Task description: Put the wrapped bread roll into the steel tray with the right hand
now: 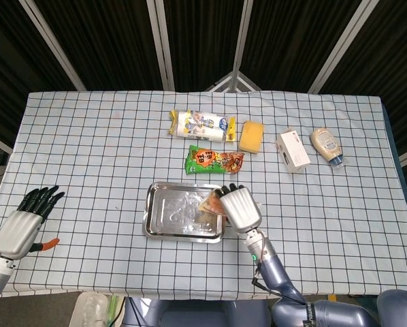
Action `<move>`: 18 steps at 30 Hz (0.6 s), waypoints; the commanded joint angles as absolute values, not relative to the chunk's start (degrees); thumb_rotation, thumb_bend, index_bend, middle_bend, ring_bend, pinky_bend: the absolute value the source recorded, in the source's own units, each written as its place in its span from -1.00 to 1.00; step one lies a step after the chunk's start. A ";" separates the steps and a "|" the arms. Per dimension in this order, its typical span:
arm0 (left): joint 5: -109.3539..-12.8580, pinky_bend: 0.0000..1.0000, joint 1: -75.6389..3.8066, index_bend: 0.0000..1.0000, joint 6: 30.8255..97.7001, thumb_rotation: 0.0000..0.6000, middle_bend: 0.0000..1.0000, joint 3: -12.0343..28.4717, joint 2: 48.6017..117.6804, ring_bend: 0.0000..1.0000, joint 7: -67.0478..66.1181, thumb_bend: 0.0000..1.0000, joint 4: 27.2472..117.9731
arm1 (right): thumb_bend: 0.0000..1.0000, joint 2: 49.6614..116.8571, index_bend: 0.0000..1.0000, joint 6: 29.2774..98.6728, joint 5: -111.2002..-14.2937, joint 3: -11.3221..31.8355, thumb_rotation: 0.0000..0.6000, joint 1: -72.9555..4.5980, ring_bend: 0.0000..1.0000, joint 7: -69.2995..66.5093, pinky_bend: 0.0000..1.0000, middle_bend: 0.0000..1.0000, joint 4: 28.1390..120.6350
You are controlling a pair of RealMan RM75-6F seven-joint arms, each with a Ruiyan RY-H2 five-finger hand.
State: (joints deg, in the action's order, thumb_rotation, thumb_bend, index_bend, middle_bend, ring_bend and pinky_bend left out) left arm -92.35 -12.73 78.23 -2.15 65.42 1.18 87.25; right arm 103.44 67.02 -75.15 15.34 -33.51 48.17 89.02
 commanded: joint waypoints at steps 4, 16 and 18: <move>-92.89 -1.00 -12.54 -1.00 78.95 1.00 -1.00 -2.28 65.04 -1.00 2.16 -0.87 87.17 | -0.31 112.11 0.19 63.93 -66.94 19.12 1.00 -39.94 -0.06 54.98 0.37 0.19 84.21; -93.16 -1.00 -12.63 -1.00 79.23 1.00 -1.00 -2.26 64.46 -1.00 4.41 -0.87 86.46 | -0.31 123.24 -0.88 63.95 -63.66 19.09 1.00 -46.09 -0.48 56.36 0.19 -0.45 72.39; -93.25 -1.00 -12.61 -1.00 79.28 1.00 -1.00 -2.31 64.46 -1.00 4.50 -0.87 86.45 | -0.31 123.42 -1.00 65.06 -63.57 18.85 1.00 -45.97 -0.76 57.24 0.01 -0.74 72.89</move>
